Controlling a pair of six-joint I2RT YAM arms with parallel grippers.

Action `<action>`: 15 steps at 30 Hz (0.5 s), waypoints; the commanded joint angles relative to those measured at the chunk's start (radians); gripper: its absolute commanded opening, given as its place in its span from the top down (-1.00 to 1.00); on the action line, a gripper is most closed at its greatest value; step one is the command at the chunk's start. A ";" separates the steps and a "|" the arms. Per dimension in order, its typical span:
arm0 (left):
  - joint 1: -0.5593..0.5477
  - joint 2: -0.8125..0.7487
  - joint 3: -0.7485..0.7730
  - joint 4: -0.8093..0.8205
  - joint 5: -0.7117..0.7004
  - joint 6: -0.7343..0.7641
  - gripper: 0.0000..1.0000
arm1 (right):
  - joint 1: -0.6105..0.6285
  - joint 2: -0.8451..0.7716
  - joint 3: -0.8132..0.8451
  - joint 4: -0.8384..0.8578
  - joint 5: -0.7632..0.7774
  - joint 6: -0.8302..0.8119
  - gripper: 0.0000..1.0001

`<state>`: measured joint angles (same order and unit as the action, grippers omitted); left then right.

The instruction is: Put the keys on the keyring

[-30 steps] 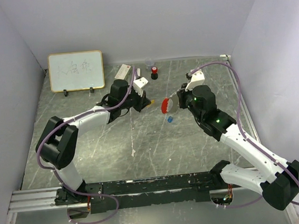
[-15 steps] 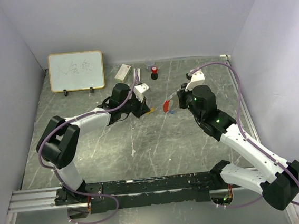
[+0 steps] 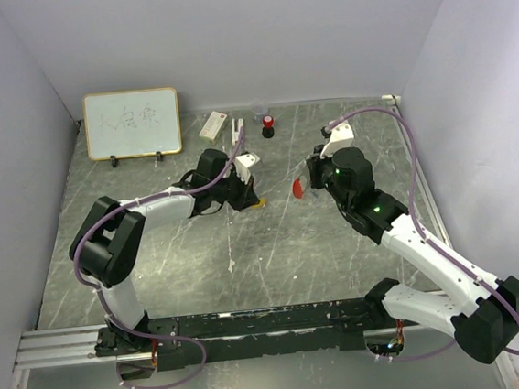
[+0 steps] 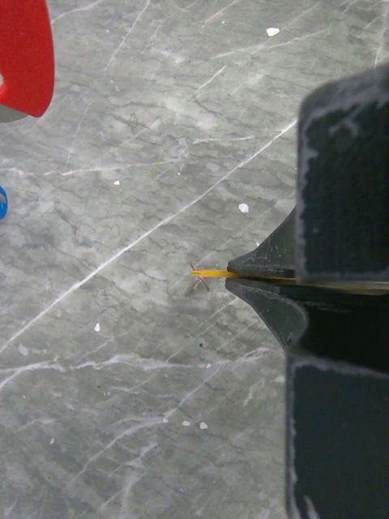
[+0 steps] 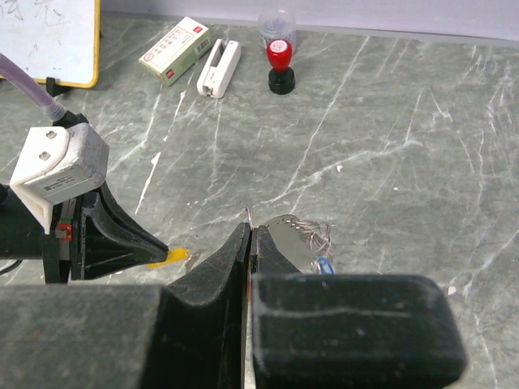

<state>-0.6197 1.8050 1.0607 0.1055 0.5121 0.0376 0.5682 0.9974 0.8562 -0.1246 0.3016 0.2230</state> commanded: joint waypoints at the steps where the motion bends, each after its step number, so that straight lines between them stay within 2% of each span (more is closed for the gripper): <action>1: 0.035 0.025 0.005 -0.005 -0.026 -0.016 0.65 | -0.007 -0.010 -0.006 0.039 -0.004 -0.004 1.00; 3: 0.046 0.020 -0.006 0.005 -0.082 -0.031 0.15 | -0.007 -0.014 -0.008 0.036 -0.001 -0.005 1.00; 5: 0.049 0.004 -0.023 0.020 -0.154 -0.043 -0.05 | -0.007 -0.017 -0.010 0.034 0.002 -0.004 1.00; 9: 0.049 -0.031 -0.031 0.019 -0.251 -0.055 -0.12 | -0.006 -0.019 -0.013 0.038 0.001 -0.003 1.00; 15: 0.049 -0.073 -0.067 0.054 -0.239 -0.074 -0.08 | -0.007 -0.004 -0.010 0.037 -0.008 -0.004 1.00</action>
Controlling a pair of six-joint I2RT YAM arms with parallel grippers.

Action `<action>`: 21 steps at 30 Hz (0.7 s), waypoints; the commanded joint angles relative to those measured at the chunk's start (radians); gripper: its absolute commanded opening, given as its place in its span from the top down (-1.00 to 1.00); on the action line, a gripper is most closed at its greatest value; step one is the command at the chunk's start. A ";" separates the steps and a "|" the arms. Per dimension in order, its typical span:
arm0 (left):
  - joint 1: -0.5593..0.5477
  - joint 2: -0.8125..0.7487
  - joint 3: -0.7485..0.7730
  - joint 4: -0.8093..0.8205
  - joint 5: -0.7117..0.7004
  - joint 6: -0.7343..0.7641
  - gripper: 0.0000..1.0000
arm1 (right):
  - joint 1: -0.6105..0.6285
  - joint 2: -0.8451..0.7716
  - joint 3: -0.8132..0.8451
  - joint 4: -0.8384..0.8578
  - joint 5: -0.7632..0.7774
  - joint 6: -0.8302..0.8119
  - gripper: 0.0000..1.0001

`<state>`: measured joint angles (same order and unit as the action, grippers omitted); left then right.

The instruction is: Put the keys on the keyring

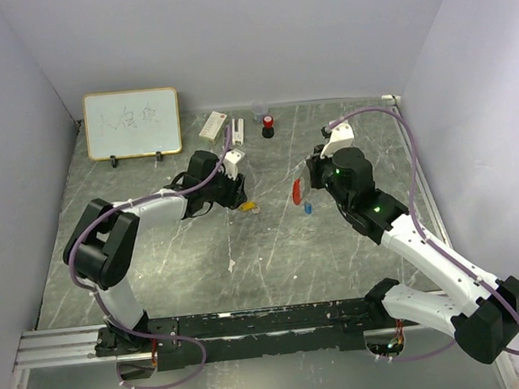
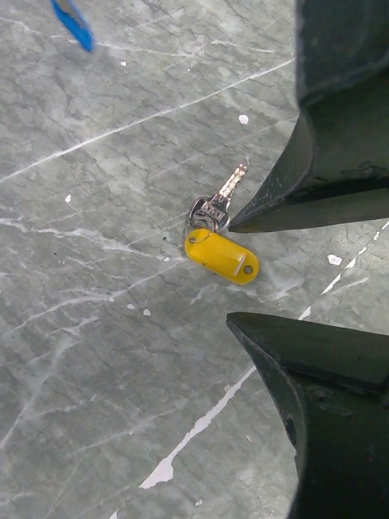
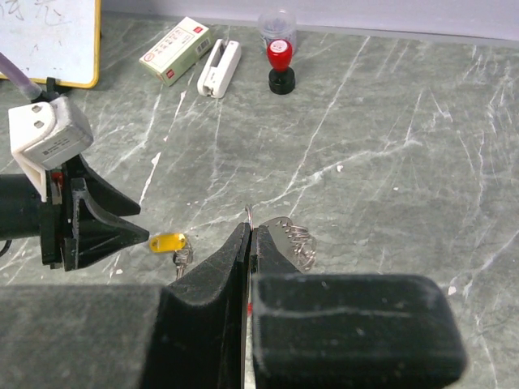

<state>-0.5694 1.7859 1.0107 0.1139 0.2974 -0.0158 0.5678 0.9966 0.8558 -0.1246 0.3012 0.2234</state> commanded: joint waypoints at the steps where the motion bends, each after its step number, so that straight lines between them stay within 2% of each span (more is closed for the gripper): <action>1: -0.001 -0.058 -0.022 0.051 -0.014 -0.018 -0.05 | -0.006 -0.004 -0.010 0.038 -0.008 -0.005 1.00; 8: -0.008 -0.016 0.006 0.014 0.070 0.000 0.12 | -0.006 0.000 -0.011 0.040 -0.012 -0.002 1.00; 12: -0.024 0.013 0.034 0.017 0.107 -0.017 0.13 | -0.006 0.001 -0.011 0.040 -0.014 -0.002 1.00; 17: -0.071 0.061 0.086 -0.019 0.056 0.000 0.11 | -0.006 -0.004 -0.019 0.043 -0.010 -0.003 1.00; 21: -0.121 0.107 0.124 -0.052 -0.047 0.016 -0.04 | -0.006 -0.006 -0.018 0.037 -0.006 -0.004 1.00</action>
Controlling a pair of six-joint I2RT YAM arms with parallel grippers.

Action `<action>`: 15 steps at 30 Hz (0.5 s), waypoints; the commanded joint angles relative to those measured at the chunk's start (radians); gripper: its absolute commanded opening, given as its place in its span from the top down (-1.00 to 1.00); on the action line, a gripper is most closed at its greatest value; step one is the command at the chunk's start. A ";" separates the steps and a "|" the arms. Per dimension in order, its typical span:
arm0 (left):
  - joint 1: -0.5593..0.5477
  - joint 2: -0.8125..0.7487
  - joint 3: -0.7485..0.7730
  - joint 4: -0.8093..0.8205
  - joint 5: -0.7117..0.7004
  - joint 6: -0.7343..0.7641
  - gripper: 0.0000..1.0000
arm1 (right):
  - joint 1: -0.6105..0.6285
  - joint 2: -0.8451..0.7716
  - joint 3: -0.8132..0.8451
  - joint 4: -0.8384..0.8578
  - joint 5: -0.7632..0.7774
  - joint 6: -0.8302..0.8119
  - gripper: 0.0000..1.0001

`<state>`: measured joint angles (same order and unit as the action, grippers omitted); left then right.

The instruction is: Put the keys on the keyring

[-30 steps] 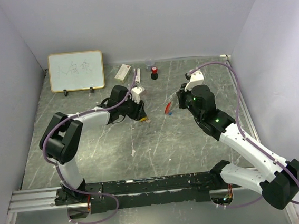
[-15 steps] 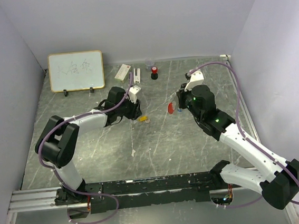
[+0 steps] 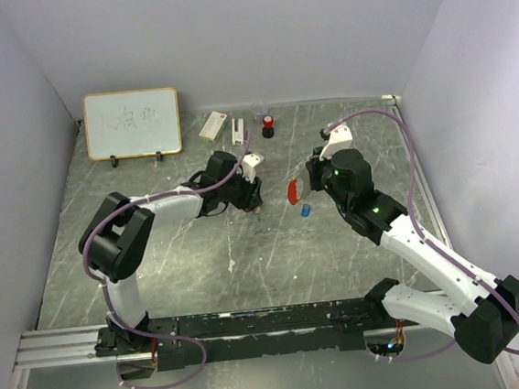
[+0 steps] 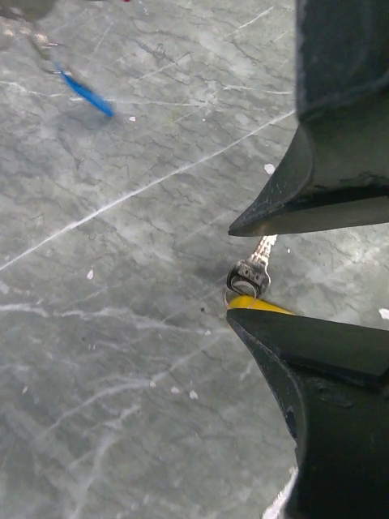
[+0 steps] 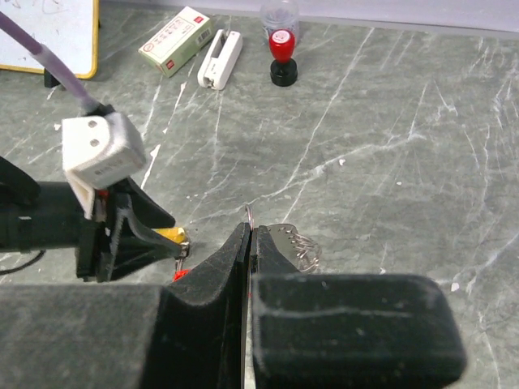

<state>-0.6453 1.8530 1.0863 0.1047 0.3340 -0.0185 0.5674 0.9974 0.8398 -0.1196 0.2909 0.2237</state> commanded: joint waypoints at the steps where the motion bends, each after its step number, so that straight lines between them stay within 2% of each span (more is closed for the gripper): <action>1: -0.058 0.047 0.056 -0.053 -0.116 0.022 -0.07 | -0.006 -0.011 -0.004 0.031 0.008 -0.007 1.00; 6: -0.110 0.069 0.069 -0.087 -0.274 0.040 -0.21 | -0.006 -0.023 -0.009 0.028 0.016 -0.011 1.00; 15: -0.154 0.099 0.058 -0.136 -0.436 0.065 -0.21 | -0.006 -0.023 -0.015 0.031 0.016 -0.011 1.00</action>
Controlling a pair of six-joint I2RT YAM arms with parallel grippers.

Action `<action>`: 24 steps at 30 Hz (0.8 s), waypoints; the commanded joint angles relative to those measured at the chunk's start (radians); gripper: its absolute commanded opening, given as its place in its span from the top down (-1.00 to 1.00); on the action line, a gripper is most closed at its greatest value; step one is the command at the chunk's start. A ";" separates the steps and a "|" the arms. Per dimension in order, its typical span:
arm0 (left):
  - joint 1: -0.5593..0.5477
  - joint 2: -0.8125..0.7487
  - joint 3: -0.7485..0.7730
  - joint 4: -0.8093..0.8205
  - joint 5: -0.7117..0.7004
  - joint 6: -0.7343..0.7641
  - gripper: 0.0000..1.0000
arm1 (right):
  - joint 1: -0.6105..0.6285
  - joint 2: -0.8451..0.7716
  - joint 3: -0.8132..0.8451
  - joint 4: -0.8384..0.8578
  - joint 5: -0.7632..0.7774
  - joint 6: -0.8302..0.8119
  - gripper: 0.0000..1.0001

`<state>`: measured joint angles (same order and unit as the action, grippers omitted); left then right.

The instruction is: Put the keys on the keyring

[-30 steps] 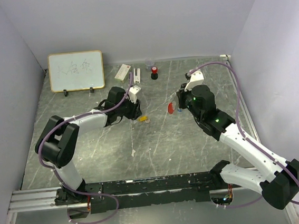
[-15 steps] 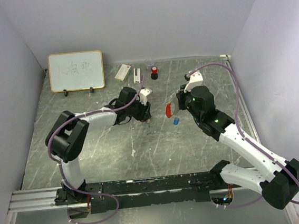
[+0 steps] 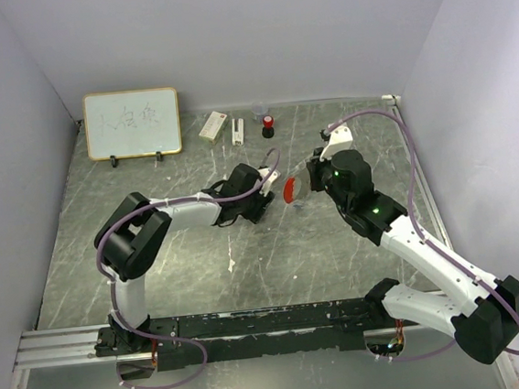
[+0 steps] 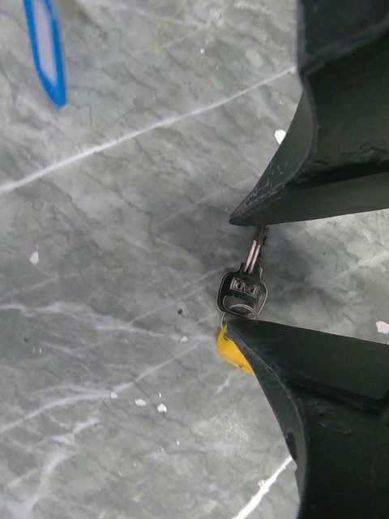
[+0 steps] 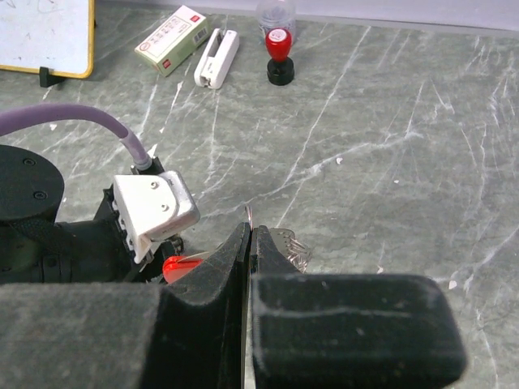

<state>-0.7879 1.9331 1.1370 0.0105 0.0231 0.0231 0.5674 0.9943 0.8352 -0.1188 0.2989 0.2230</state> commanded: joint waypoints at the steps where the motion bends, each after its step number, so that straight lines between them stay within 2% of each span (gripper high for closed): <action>1: -0.011 0.020 0.001 -0.045 -0.154 0.027 -0.21 | -0.006 -0.019 -0.009 0.030 0.008 -0.010 1.00; 9: -0.010 0.007 -0.031 -0.063 -0.285 0.063 -0.19 | -0.007 -0.008 -0.006 0.035 0.004 -0.011 1.00; 16: 0.017 0.004 -0.037 -0.050 -0.258 0.047 -0.06 | -0.006 -0.011 -0.005 0.029 0.008 -0.013 1.00; 24: 0.032 -0.031 -0.051 -0.048 -0.293 0.036 -0.05 | -0.007 -0.018 -0.009 0.030 0.013 -0.016 1.00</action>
<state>-0.7696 1.9278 1.1191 0.0135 -0.2291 0.0631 0.5674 0.9947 0.8284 -0.1196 0.2996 0.2199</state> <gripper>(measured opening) 0.524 0.007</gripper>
